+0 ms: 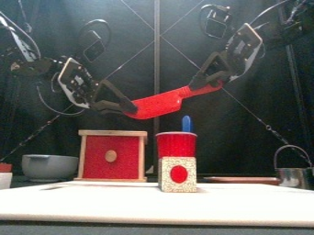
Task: Cut the sushi into 4 pieces with the knife
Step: Cut the sushi into 4 pieces
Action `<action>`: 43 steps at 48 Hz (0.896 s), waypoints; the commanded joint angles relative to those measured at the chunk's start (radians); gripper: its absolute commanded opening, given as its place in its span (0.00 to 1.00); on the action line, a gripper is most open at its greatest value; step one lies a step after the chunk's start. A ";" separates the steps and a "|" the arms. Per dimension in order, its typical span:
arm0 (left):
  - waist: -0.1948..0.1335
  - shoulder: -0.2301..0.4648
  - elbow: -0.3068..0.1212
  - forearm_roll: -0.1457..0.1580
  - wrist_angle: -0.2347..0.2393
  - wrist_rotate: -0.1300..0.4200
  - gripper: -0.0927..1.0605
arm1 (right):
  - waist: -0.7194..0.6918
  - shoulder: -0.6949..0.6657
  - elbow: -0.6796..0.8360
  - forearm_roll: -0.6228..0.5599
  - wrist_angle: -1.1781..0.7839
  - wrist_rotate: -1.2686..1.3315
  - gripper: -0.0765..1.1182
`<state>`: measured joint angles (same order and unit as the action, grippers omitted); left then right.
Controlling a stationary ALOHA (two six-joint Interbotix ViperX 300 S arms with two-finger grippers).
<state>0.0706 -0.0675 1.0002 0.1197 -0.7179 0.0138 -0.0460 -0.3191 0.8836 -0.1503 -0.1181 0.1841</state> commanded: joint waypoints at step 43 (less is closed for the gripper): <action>-0.135 0.204 -0.123 -0.233 -0.121 0.005 0.21 | 0.089 0.121 -0.018 0.074 0.048 -0.002 0.24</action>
<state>-0.0614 0.1488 0.9311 -0.1058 -0.8084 0.0153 0.0399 -0.1841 0.9204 -0.0752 -0.0752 0.1841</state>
